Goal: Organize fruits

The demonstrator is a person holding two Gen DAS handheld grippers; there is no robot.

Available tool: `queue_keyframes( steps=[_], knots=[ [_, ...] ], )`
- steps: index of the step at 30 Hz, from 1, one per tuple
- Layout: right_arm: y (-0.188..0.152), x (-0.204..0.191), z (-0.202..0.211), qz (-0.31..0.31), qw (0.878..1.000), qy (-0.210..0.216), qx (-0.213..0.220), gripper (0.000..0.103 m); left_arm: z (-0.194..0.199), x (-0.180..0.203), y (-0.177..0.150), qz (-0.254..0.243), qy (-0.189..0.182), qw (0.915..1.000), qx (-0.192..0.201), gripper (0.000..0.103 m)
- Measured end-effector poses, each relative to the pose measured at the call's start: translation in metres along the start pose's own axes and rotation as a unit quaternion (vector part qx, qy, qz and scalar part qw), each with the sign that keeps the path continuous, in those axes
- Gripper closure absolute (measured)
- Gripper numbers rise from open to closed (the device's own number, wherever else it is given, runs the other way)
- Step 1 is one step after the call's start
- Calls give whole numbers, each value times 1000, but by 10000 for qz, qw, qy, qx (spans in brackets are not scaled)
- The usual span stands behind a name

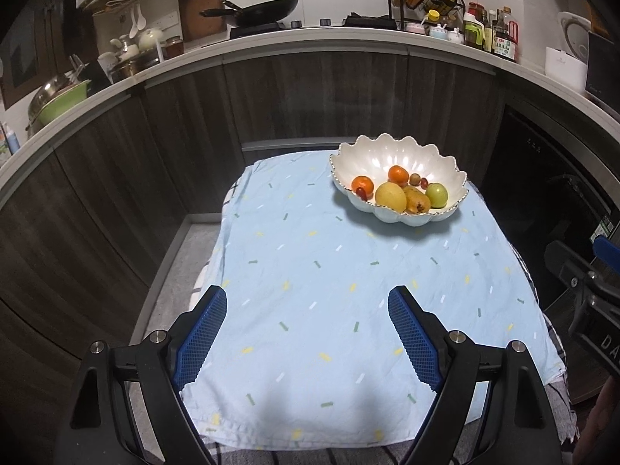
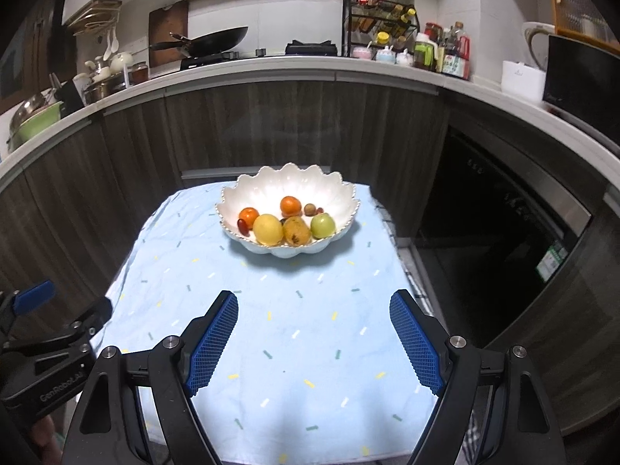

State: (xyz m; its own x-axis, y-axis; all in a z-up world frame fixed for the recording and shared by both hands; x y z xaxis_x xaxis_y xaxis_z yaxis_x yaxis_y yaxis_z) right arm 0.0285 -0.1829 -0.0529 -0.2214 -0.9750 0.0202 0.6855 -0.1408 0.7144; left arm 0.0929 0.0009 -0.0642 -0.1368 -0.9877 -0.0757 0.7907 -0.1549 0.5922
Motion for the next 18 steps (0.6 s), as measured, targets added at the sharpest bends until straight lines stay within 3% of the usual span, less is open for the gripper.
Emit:
queue_keyframes(
  steps=[18],
  knots=[
    [9, 9, 31, -142, 9999, 13, 60, 17, 50, -11, 5, 174, 102, 9993, 310, 13]
  ],
)
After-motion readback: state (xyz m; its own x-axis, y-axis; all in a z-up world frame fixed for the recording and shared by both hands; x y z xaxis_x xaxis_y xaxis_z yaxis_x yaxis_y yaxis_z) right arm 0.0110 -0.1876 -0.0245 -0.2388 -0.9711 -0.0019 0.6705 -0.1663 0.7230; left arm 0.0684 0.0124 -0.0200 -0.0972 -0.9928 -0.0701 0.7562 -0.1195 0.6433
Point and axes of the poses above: each gripper's, at about its wrist camera, not at the fingertips, and z roughly against the way its jaws point, x to its right, y to its top, the point moved 6 cm from there along -z, roughly the way its jaws point, and after that the axes turned 8 degrees about -x, right-handed, at the moved point
